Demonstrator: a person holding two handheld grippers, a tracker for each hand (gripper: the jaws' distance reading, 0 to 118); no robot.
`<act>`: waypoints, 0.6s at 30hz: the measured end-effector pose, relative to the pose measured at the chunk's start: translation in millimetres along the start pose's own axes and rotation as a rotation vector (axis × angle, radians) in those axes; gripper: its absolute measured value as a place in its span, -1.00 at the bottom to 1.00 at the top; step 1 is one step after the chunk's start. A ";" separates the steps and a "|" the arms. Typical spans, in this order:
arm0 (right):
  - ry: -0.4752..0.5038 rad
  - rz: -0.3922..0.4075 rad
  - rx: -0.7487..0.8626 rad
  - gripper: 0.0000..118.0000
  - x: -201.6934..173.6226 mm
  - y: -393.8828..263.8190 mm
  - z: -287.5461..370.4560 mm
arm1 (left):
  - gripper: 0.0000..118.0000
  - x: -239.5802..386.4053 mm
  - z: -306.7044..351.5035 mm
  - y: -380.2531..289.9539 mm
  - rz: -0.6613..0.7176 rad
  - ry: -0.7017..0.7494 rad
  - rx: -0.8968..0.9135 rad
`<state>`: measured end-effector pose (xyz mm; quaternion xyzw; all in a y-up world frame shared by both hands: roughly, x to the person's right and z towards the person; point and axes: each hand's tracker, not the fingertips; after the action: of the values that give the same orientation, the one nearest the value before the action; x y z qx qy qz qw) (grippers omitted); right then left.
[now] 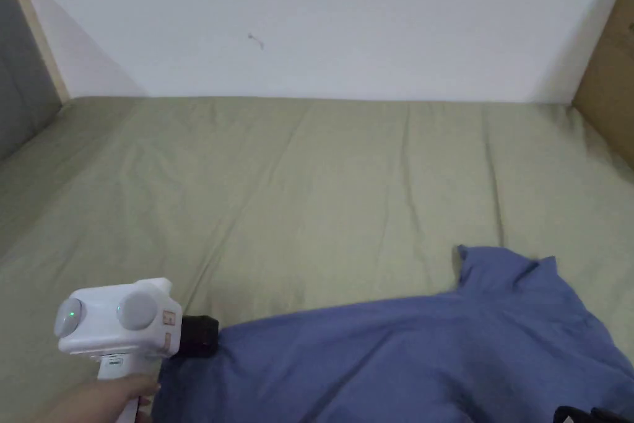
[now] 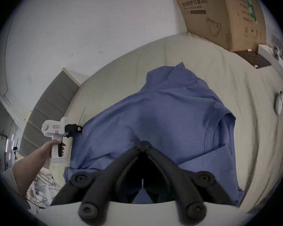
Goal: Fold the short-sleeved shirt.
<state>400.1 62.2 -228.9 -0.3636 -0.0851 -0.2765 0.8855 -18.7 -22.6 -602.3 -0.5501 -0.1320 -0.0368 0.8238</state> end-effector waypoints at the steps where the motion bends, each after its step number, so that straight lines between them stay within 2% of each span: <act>1: -0.001 -0.004 0.000 -1.00 1.1 -0.7 -1.5 | 1.00 -1.0 0.3 1.2 0.002 -0.003 -0.007; 3: -0.003 -0.009 -0.003 -1.00 4.9 -0.5 -3.3 | 0.94 1.9 7.0 0.1 0.003 0.012 0.002; 4: -0.003 -0.008 -0.006 -1.00 7.1 0.5 -3.8 | 0.81 5.5 13.5 -4.5 -0.026 0.045 0.035; 6: -0.005 -0.003 -0.007 -1.00 11.0 3.4 -4.4 | 0.10 14.6 34.8 -12.0 -0.082 0.046 0.110; 8: -0.010 0.012 -0.009 -1.00 18.6 13.5 -6.2 | -0.98 17.9 50.8 -19.5 -0.127 0.008 0.144; 10: 0.005 0.025 -0.012 -1.00 28.5 31.3 -11.6 | -0.97 17.3 64.4 -22.1 -0.096 -0.092 0.120; 14: -0.010 0.060 -0.001 -1.00 50.6 89.3 -35.2 | -0.97 17.6 98.0 -28.3 -0.107 -0.095 0.182; 16: -0.023 0.027 -0.022 -1.00 65.9 122.8 -54.9 | -0.97 13.2 110.0 -29.6 -0.104 -0.119 0.194; 17: 0.008 -0.031 -0.059 -1.00 75.8 139.9 -68.4 | -0.97 10.4 115.5 -31.2 -0.102 -0.128 0.201; 18: 0.000 -0.062 -0.056 -1.00 82.5 152.7 -78.4 | -0.97 12.3 117.4 -26.8 -0.099 -0.128 0.203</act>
<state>549.1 61.7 -347.5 -0.3856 -0.0887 -0.3061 0.8659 -33.1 75.5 -532.9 -0.4579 -0.2144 -0.0286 0.8623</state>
